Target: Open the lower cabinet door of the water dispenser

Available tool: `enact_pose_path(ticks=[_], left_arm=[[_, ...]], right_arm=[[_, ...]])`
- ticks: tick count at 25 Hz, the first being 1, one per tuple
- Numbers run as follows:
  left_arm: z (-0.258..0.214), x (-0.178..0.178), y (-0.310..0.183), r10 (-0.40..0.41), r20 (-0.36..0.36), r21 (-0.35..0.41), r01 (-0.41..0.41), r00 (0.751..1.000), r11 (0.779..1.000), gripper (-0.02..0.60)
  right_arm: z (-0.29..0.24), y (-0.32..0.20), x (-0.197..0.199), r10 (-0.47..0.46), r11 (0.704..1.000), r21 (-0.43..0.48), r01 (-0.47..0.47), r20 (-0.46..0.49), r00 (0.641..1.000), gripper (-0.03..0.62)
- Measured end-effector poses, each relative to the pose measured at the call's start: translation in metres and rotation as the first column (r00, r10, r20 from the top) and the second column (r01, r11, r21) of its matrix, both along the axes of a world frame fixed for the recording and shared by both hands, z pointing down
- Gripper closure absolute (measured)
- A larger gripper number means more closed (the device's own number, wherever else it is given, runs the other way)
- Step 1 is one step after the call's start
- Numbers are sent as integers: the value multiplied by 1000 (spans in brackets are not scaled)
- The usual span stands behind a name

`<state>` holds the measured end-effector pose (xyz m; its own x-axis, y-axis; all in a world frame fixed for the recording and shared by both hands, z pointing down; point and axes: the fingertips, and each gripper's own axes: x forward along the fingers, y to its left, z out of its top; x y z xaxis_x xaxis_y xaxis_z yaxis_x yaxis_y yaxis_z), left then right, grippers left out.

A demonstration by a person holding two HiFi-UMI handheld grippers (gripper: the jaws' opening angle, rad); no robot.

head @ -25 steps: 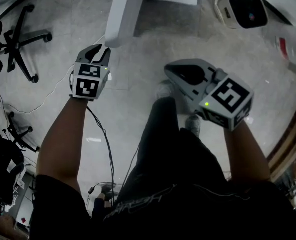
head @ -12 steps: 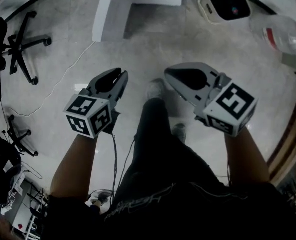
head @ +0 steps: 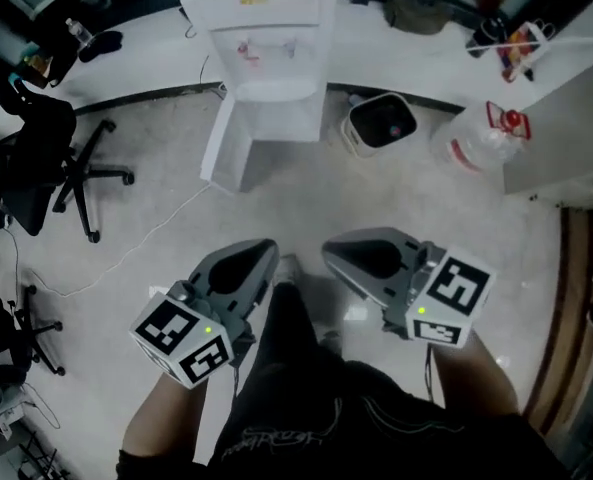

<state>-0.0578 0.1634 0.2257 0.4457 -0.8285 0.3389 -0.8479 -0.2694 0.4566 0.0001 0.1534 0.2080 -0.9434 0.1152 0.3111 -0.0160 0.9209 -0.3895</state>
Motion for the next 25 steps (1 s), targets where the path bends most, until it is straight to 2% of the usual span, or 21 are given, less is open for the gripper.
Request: enact_pose_path(ticks=[4,7,12,16,21,25], left_arm=[[-108,37,25,18,28,100,-21,999,995,581],[-171,64,51,17,21,145,-20,1000,989,580],[-253,95,89,10,86,243,-31,996,970,580],[-297,107,107,16,73,312,-38,997,949,581],[-323,113,118,22,75,334,-46,997,942,581],[-333,112,129,15,82,346,-42,996,937,581]], right_arm=[[-99,25,43,18,997,76,-25,94,995,582],[-152,49,71,22,997,67,-32,144,989,582],[-215,83,98,17,999,38,-26,223,975,582],[-254,101,111,0,995,94,-22,225,974,582],[-289,110,114,-2,995,96,-23,256,967,582],[-304,123,110,-29,987,158,-12,254,967,582]])
